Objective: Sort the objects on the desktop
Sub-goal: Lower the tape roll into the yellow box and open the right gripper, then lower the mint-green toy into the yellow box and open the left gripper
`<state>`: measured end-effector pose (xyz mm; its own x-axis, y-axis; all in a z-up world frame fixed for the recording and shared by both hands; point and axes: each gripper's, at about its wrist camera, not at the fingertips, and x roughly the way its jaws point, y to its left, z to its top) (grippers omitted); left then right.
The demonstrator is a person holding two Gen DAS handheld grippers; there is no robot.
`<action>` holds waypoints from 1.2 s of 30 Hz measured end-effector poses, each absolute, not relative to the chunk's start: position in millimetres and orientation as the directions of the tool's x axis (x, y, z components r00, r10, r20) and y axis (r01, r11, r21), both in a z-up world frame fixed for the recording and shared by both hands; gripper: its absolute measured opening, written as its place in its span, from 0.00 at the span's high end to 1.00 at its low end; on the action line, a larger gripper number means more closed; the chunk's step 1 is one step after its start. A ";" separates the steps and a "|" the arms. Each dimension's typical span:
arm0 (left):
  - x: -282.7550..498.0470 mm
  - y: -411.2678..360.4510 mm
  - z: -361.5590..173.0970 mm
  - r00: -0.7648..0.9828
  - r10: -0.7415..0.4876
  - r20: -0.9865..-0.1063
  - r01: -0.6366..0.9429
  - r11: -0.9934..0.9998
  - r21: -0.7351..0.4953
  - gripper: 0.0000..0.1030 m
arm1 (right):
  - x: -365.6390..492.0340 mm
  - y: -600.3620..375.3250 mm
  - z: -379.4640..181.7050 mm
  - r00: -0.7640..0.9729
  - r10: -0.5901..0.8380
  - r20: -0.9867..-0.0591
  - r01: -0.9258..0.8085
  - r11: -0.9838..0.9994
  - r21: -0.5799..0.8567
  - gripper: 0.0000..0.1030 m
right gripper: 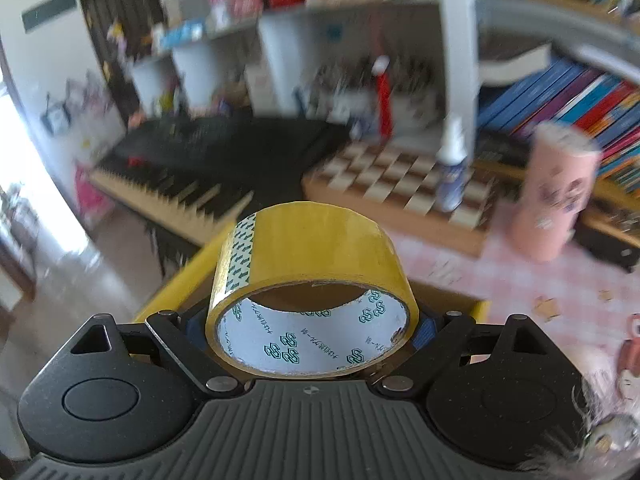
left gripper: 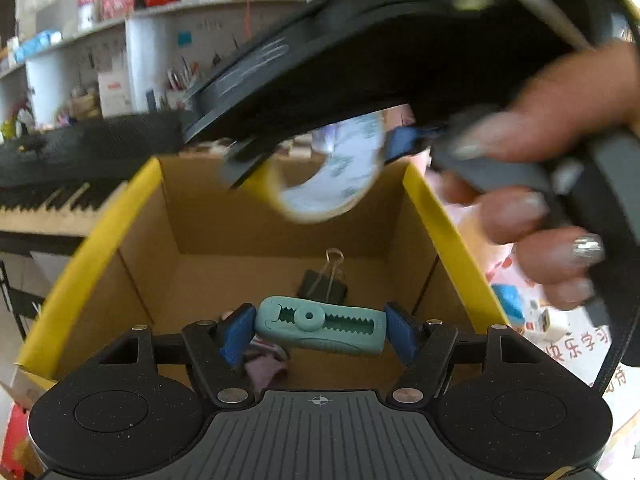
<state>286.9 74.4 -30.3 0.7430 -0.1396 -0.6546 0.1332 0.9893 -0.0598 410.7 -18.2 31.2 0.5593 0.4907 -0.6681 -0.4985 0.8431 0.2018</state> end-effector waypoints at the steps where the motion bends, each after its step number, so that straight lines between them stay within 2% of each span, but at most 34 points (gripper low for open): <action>1: 288.8 74.0 -32.8 0.732 -0.141 -0.667 0.134 0.989 -0.062 0.32 | 416.1 -11.8 24.5 0.528 0.491 -0.693 -0.512 0.835 0.202 0.12; 5: 292.9 74.7 -39.4 0.701 -0.128 -0.702 0.124 0.991 -0.057 0.32 | 438.4 14.0 -3.8 0.391 0.465 -0.794 -0.574 0.798 0.184 0.12; 10: 291.6 72.0 -42.0 0.686 -0.125 -0.717 0.136 0.990 -0.042 0.32 | 453.5 31.9 -32.3 0.268 0.401 -0.876 -0.667 0.733 0.131 0.12; 19: 289.3 65.9 -40.7 0.711 -0.102 -0.696 0.137 0.991 -0.005 0.30 | 466.6 33.8 -44.6 0.188 0.368 -0.911 -0.682 0.716 0.148 0.11; 26: 275.9 66.7 -25.9 0.780 -0.094 -0.619 0.151 0.988 0.039 0.28 | 461.3 23.7 -32.9 0.208 0.425 -0.881 -0.676 0.714 0.185 0.08; 29: 267.9 71.6 -16.9 0.801 -0.083 -0.593 0.126 0.992 0.031 0.28 | 450.7 14.1 -18.5 0.260 0.428 -0.866 -0.668 0.727 0.159 0.08; 36: 234.6 95.0 13.1 0.873 -0.048 -0.485 0.048 0.999 -0.014 0.27 | 403.6 -30.5 40.6 0.431 0.535 -0.727 -0.628 0.756 0.184 0.08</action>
